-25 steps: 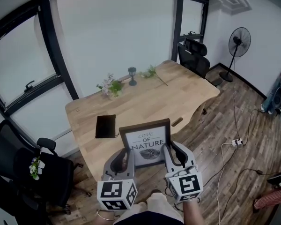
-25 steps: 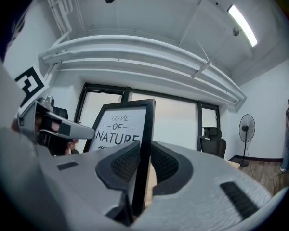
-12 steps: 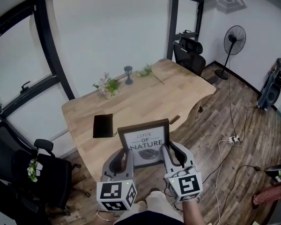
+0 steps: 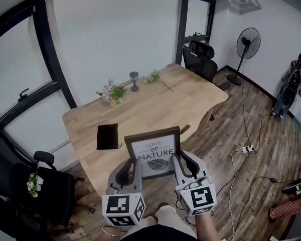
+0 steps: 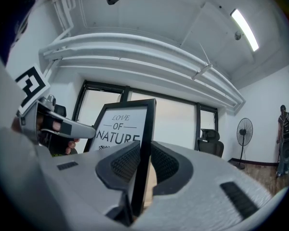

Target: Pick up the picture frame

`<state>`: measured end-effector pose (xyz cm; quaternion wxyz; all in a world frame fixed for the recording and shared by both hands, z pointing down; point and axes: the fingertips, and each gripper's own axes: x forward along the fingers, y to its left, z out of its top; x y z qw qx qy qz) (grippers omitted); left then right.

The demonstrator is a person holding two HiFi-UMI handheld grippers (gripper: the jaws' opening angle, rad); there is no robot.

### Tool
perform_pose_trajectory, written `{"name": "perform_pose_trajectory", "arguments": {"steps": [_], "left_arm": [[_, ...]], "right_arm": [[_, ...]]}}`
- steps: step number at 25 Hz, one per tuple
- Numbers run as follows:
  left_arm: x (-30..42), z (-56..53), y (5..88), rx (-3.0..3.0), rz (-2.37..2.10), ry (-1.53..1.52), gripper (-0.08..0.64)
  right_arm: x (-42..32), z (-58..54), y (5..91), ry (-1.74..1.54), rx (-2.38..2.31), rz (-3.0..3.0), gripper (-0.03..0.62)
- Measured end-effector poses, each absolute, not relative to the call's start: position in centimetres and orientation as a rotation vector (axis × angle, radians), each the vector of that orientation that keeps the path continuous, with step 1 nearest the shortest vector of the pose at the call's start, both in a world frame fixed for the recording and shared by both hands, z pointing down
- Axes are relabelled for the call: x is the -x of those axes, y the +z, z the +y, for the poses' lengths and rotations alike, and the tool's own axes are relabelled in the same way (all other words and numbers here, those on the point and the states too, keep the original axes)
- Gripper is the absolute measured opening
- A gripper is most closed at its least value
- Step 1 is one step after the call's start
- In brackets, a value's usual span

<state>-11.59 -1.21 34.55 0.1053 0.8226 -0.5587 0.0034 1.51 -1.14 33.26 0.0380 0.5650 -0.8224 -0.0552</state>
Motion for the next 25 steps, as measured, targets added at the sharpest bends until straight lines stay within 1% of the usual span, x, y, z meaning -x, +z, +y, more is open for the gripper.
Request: {"name": "perform_pose_trajectory", "arguments": {"steps": [11, 25], "left_arm": [[10.8, -2.2, 34.3, -2.43, -1.652, 0.019, 0.067], [7.9, -3.2, 34.9, -2.402, -1.661, 0.032, 0.067]], "right_arm": [[-2.1, -2.4, 33.0, -0.17, -1.711, -2.544, 0.069], [-5.1, -3.8, 33.9, -0.125, -1.666, -2.556, 0.069]]}}
